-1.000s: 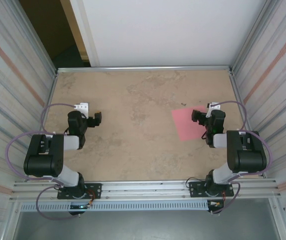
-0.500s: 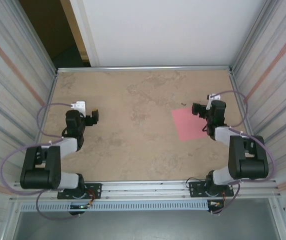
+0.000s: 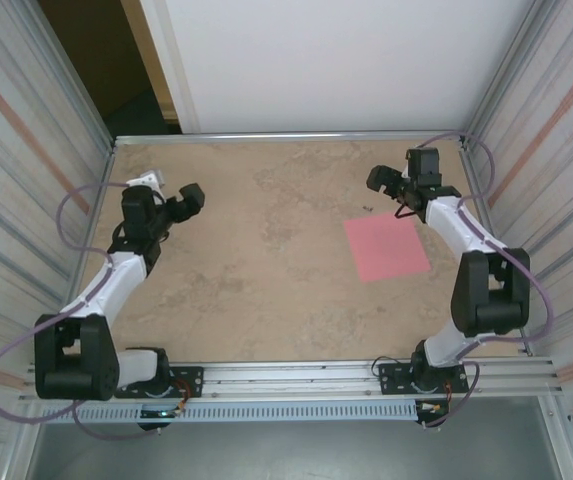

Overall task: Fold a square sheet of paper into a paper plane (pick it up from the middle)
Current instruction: Move the square sheet of paper to the center of the table.

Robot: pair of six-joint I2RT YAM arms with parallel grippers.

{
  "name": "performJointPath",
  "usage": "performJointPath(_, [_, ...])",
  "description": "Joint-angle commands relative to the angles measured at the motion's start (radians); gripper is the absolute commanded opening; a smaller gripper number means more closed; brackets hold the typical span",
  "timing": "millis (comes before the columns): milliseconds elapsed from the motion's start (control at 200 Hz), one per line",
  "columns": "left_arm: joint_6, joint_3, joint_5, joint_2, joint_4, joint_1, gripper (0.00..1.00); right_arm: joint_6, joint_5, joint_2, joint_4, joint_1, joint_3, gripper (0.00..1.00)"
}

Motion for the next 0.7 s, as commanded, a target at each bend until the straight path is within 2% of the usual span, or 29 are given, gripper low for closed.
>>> performJointPath(0, [-0.137, 0.073, 0.211, 0.079, -0.033, -0.02, 0.99, 0.167, -0.17, 0.053, -0.148, -0.054, 0.018, 0.99])
performJointPath(85, [-0.142, 0.113, 0.26, 0.137, -0.037, -0.052, 0.99, 0.2, -0.206, 0.072, -0.135, -0.09, -0.003, 0.99])
performJointPath(371, [-0.199, 0.159, 0.264, 0.257, -0.018, -0.147, 0.99, 0.222, -0.209, 0.066, -0.189, -0.19, -0.094, 0.99])
performJointPath(697, [-0.234, 0.183, 0.282, 0.332, 0.02, -0.207, 0.99, 0.186, -0.202, 0.079, -0.254, -0.193, -0.139, 0.98])
